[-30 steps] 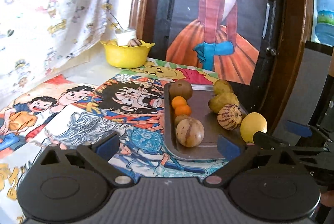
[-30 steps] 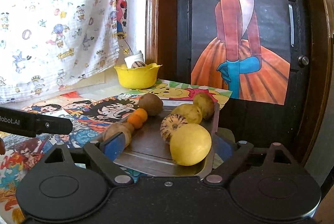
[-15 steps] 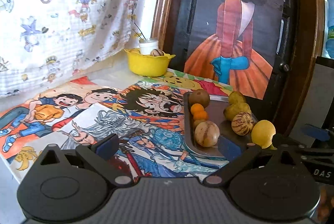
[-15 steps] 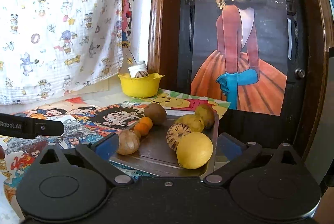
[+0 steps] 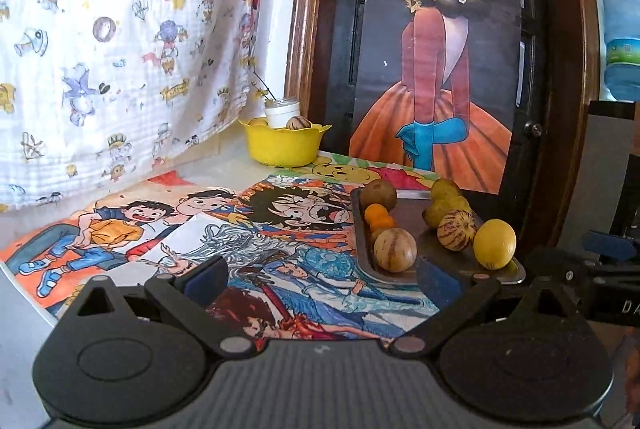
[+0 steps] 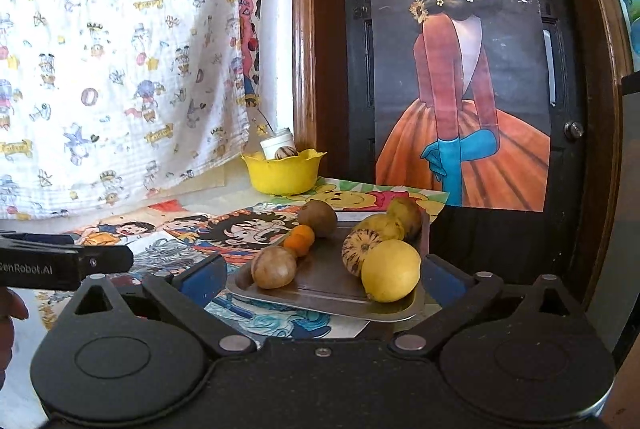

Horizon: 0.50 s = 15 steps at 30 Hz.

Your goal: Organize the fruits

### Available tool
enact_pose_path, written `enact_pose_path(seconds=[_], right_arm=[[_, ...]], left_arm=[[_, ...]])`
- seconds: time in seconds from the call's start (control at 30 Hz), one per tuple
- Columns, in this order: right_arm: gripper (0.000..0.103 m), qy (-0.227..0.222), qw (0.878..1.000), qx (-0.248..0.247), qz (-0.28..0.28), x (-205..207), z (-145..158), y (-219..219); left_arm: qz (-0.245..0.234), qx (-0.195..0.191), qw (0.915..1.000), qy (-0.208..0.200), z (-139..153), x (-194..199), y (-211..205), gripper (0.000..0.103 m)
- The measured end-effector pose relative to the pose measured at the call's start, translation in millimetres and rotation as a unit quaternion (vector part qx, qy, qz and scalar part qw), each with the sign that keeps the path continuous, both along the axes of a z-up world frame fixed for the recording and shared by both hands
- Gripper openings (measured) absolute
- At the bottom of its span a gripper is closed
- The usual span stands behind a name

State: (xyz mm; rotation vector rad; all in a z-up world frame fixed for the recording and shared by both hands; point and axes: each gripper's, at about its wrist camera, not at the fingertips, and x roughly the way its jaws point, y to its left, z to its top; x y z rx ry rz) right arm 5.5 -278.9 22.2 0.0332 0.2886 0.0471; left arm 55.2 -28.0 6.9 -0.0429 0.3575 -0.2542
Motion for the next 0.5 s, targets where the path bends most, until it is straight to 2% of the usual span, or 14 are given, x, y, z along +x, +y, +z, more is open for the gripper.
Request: enact_pose_path(seconds=[0.5], right_arm=[[0.102, -0.002, 0.999, -0.026, 0.019, -15.3, -7.9, 21.5]], left_arm=[[0.024, 0.013, 0.9996, 0.009, -11.6, -21.2, 20.6, 0.103]])
